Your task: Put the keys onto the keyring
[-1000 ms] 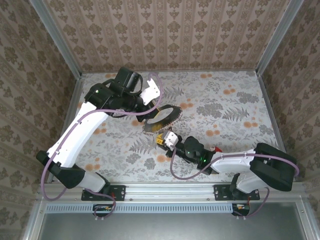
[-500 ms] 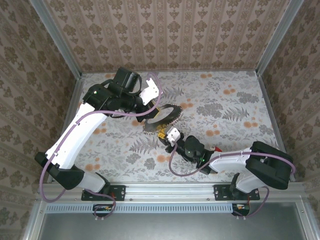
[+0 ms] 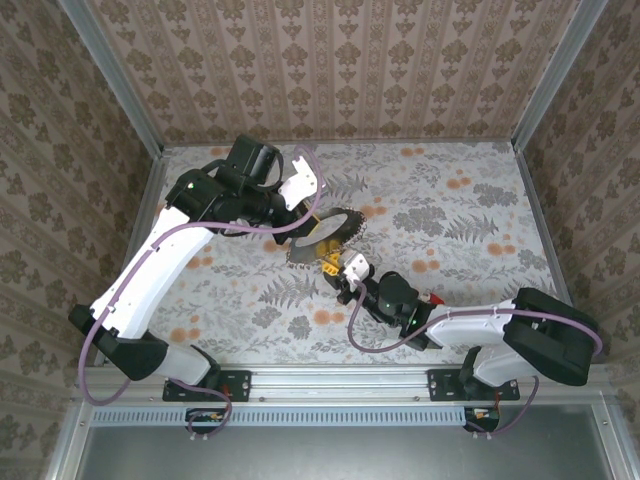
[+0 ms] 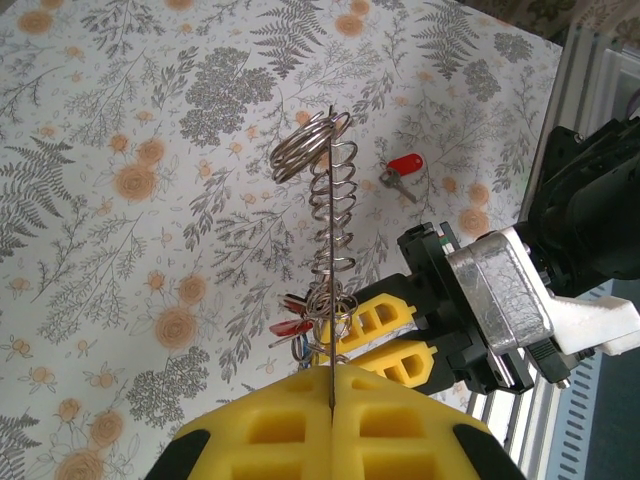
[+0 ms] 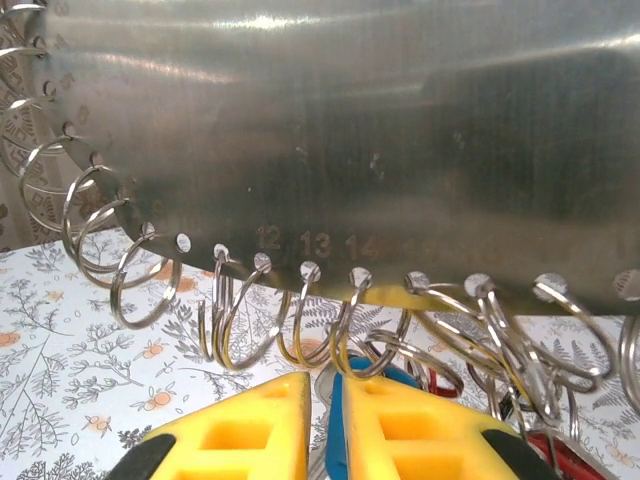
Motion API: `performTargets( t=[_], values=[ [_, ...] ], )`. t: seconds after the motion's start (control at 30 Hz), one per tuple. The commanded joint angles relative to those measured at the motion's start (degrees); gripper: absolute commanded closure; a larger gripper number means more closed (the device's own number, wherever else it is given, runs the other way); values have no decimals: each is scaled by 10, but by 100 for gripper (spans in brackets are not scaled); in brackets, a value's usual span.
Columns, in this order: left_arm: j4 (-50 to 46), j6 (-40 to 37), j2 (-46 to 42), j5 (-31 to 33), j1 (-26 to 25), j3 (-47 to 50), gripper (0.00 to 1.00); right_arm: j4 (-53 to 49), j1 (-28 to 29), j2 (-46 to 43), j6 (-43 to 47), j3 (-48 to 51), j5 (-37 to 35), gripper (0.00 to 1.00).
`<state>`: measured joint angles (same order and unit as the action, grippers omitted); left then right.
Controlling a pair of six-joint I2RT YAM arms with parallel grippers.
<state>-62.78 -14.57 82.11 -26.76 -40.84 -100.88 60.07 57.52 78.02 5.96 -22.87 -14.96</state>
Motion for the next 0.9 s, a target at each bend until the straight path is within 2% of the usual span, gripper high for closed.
performTargets(
  t=[0.0,0.5,0.87],
  values=[
    [20,14,-19,-13,-2,3,100,10,-4,-17,-2,6,11,81],
    [33,28,-21,-10,1,6,100,-49,8,-80,38,21,54,82],
    [35,32,-26,-7,1,7,100,-57,20,-74,78,-6,50,80]
  ],
)
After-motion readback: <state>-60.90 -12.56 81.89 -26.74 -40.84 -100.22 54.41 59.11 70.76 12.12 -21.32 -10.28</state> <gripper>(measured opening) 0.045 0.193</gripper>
